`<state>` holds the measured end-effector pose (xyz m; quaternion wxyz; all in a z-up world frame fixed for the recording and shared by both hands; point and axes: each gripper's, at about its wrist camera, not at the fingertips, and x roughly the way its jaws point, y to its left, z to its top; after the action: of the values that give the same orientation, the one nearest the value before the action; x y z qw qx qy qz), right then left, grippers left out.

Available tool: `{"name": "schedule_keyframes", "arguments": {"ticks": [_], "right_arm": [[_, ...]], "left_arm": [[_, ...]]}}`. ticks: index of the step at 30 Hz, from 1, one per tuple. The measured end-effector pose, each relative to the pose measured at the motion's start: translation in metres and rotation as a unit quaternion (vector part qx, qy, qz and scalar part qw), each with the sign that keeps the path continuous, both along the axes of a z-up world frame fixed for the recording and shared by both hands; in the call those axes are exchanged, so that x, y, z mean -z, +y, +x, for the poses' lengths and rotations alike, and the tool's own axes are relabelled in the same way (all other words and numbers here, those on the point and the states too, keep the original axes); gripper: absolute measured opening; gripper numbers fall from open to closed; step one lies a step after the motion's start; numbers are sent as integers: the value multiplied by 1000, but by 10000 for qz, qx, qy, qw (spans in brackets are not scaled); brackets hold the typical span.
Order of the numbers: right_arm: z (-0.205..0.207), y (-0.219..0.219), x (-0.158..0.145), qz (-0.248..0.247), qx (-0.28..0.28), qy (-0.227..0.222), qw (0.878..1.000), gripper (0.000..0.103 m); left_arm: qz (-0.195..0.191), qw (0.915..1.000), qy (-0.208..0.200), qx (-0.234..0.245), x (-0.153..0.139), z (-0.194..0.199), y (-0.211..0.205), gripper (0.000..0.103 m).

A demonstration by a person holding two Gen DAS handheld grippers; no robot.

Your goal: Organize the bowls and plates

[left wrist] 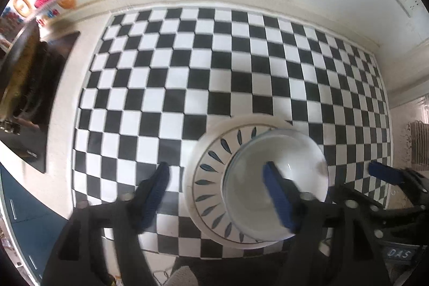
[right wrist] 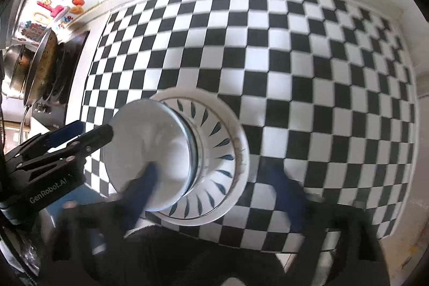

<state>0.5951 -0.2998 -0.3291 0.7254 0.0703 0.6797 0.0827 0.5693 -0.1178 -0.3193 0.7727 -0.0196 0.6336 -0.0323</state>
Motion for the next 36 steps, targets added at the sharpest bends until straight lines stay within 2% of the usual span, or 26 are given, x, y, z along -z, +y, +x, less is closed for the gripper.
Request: {"name": "schedule_keyframes", "arguments": {"ticks": [2, 5, 7, 11, 14, 18, 24, 28, 30, 31, 36], "right_arm": [[-4, 1, -9, -136, 43, -130, 9998, 96], [-12, 3, -25, -417, 129, -404, 9982, 96], [-17, 6, -33, -576, 197, -534, 9967, 102], [-29, 4, -49, -665, 448, -744, 9940, 103], [-39, -1, -60, -648, 576, -834, 9927, 103], [-54, -4, -78, -752, 559, -1063, 9899, 103], [-84, -9, -118, -777, 508, -1558, 9834, 103], [-108, -14, -152, -850, 516, -1997, 9748, 103], [-123, -18, -169, -903, 562, -2174, 9703, 103], [-127, -19, -174, -891, 556, -2200, 9698, 103], [-164, -23, -202, -954, 506, -2459, 9633, 103]], "left_arm": [[69, 9996, -258, -84, -10, -4, 2, 90], [200, 9985, -516, -53, -21, -8, 5, 91], [236, 9977, -630, 16, -28, -10, 4, 91], [23, 9981, -587, 188, -34, -19, 4, 91], [114, 9971, -697, 281, -41, -31, -3, 91], [190, 9941, -1031, 263, -58, -46, -11, 91], [-146, 9848, -1724, 146, -99, -74, -17, 91], [87, 9771, -2128, 28, -129, -100, -23, 91], [182, 9745, -2238, -34, -137, -111, -24, 94], [260, 9732, -2285, -35, -142, -119, -26, 99], [444, 9695, -2403, -159, -162, -157, -30, 101]]}}
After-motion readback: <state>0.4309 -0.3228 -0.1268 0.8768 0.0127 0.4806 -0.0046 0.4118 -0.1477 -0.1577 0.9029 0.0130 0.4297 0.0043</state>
